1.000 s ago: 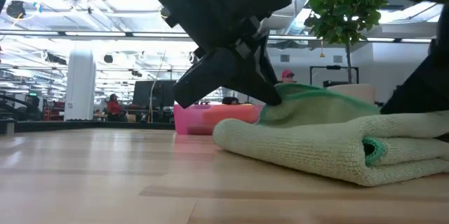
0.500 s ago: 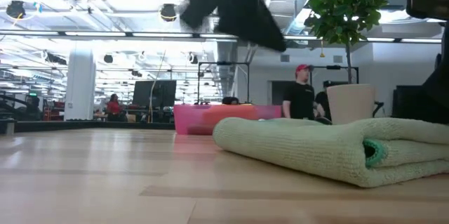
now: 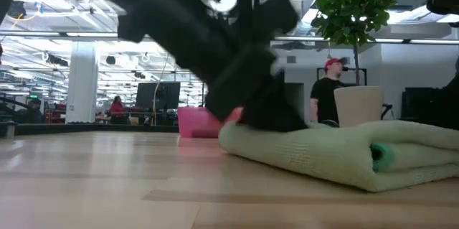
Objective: Fold microfiber towels
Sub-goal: Fold the green microfiber cloth
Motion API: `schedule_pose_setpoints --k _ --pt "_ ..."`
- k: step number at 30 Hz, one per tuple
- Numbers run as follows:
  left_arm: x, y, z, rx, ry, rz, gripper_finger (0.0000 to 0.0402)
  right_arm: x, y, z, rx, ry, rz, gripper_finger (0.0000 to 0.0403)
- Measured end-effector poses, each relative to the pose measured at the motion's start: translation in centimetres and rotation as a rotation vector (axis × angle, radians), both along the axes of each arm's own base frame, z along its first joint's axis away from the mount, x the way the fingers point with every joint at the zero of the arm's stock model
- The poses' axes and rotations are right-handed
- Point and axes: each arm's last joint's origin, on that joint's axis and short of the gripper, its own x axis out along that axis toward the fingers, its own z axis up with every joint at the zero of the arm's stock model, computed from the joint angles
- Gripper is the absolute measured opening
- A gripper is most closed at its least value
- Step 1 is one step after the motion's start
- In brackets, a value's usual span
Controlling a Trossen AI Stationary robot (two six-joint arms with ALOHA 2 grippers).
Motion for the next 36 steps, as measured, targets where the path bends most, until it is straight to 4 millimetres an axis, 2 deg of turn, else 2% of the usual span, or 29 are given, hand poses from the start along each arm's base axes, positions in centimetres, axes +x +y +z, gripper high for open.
schedule_pose_setpoints --k 3,8,10,16,19,22,26,31,34,36 --pt "0.2 0.2 -0.9 -0.042 0.009 0.008 0.0081 -0.9 0.4 0.2 -0.050 -0.033 0.012 0.0113" --pt "0.3 0.0 -1.1 -0.049 0.007 0.010 0.0075 -2.6 1.9 1.6 -0.168 -0.310 0.024 0.0113" --pt "0.3 0.0 -1.1 -0.042 -0.004 0.016 0.0075 -2.7 1.9 1.5 -0.199 -0.349 0.017 0.0113" --pt "0.3 0.0 -1.1 -0.049 -0.006 0.032 0.0074 -0.9 1.6 -1.6 -0.186 -0.280 -0.006 0.0107" --pt "0.3 0.0 -1.2 -0.053 -0.006 0.036 0.0074 -0.9 1.4 -4.1 -0.130 -0.182 -0.025 0.0105" --pt "0.2 0.0 -0.9 -0.053 -0.002 0.036 0.0074 -1.0 1.5 -5.2 -0.107 -0.198 -0.062 0.0102" --pt "-0.1 0.1 0.5 -0.042 -0.003 0.038 0.0074 -1.4 1.6 -5.5 -0.101 -0.219 -0.072 0.0098" --pt "0.0 0.4 4.0 0.002 -0.120 0.063 0.0074 -1.1 1.4 -5.0 -0.112 -0.176 -0.050 0.0097" --pt "0.3 0.9 4.2 0.004 -0.145 0.026 0.0074 -0.9 1.2 -4.9 -0.125 -0.164 -0.046 0.0097" --pt "0.8 1.6 3.7 0.019 -0.150 0.024 0.0074 -0.8 1.1 -4.9 -0.123 -0.160 -0.050 0.0097"
